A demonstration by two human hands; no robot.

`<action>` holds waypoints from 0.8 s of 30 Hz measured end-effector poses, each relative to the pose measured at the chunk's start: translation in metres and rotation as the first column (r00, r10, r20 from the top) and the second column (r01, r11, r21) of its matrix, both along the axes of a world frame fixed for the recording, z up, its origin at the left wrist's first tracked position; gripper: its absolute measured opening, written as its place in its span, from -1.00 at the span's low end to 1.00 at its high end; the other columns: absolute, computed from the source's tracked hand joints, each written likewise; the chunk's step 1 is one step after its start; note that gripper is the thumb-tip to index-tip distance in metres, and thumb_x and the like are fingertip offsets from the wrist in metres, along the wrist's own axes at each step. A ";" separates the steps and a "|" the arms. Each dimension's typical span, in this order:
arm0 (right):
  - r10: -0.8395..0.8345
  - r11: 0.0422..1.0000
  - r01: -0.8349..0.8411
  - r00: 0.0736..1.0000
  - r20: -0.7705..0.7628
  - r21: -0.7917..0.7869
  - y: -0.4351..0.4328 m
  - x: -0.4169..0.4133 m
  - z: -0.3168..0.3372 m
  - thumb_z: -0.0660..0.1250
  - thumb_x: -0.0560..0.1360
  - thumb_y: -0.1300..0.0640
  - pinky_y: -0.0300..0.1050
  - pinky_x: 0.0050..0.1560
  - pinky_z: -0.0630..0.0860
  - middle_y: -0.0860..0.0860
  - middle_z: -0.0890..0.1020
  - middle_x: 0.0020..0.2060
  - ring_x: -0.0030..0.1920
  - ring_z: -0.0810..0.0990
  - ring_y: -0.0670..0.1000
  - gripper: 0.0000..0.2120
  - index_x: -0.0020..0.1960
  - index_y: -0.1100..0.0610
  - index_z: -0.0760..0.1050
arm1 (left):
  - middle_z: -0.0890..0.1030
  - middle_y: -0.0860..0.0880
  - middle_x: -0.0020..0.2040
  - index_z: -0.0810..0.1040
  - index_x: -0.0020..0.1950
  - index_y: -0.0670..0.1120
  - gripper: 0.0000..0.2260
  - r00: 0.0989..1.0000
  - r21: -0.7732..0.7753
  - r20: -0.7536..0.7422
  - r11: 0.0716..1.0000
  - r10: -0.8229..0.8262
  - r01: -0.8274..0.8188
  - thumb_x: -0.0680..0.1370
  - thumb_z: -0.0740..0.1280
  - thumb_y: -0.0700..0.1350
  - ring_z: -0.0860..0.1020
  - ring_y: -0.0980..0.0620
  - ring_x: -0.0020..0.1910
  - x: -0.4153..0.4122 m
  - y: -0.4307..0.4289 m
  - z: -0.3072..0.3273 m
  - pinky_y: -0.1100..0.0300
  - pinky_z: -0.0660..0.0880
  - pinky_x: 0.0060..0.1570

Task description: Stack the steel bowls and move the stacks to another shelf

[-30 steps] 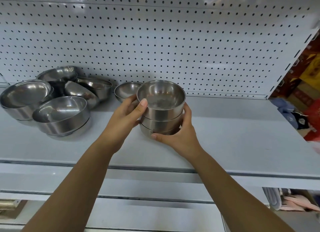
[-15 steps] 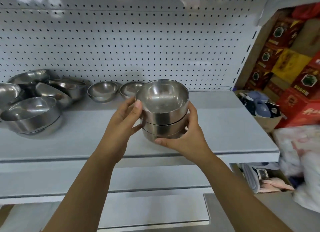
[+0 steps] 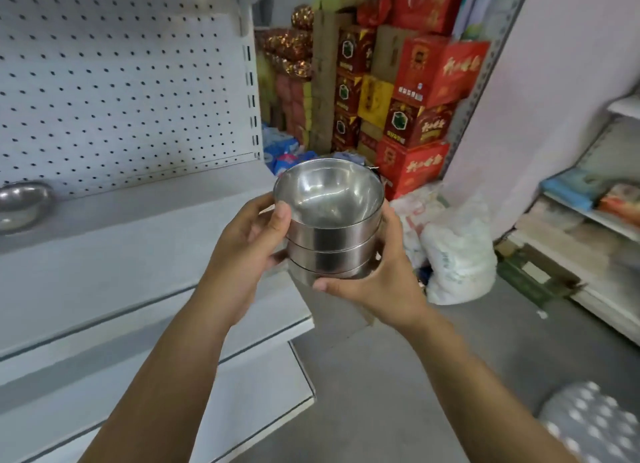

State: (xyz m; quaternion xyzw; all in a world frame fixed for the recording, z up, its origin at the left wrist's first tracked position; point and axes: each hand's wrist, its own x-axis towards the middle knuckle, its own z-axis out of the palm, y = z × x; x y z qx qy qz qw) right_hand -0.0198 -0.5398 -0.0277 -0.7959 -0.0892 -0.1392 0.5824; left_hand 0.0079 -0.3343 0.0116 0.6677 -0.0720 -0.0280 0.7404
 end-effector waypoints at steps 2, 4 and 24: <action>-0.088 0.996 0.089 0.996 0.011 -0.005 -0.042 -0.020 -0.001 0.78 0.16 0.07 0.01 0.47 0.45 -0.17 0.34 0.53 0.53 0.37 -0.11 0.32 0.65 -0.10 -0.02 | 0.67 0.04 0.22 0.56 0.34 0.08 -0.41 0.996 0.005 -0.001 0.996 -0.090 0.090 0.41 0.41 0.36 0.62 0.00 0.27 0.000 -0.048 -0.003 -0.18 0.56 0.25; -0.177 0.984 0.177 0.984 0.012 -0.003 -0.083 -0.041 -0.002 0.77 0.16 0.06 -0.16 0.44 0.45 -0.18 0.35 0.52 0.50 0.38 -0.19 0.32 0.64 -0.15 -0.03 | 0.67 0.04 0.23 0.57 0.32 0.09 -0.42 0.984 0.002 0.004 0.984 -0.180 0.180 0.42 0.42 0.38 0.62 0.01 0.27 -0.001 -0.095 -0.005 -0.17 0.56 0.25; -0.725 0.688 0.724 0.688 0.026 0.043 -0.359 -0.091 0.018 0.75 0.17 0.23 -0.38 0.15 0.53 -0.19 0.51 0.36 0.30 0.55 -0.29 0.21 0.52 -0.28 0.06 | 0.71 0.08 0.16 0.66 0.21 0.06 -0.64 0.682 -0.020 0.004 0.682 -0.731 0.731 0.52 0.34 0.21 0.65 0.06 0.21 0.051 -0.447 0.026 -0.13 0.58 0.22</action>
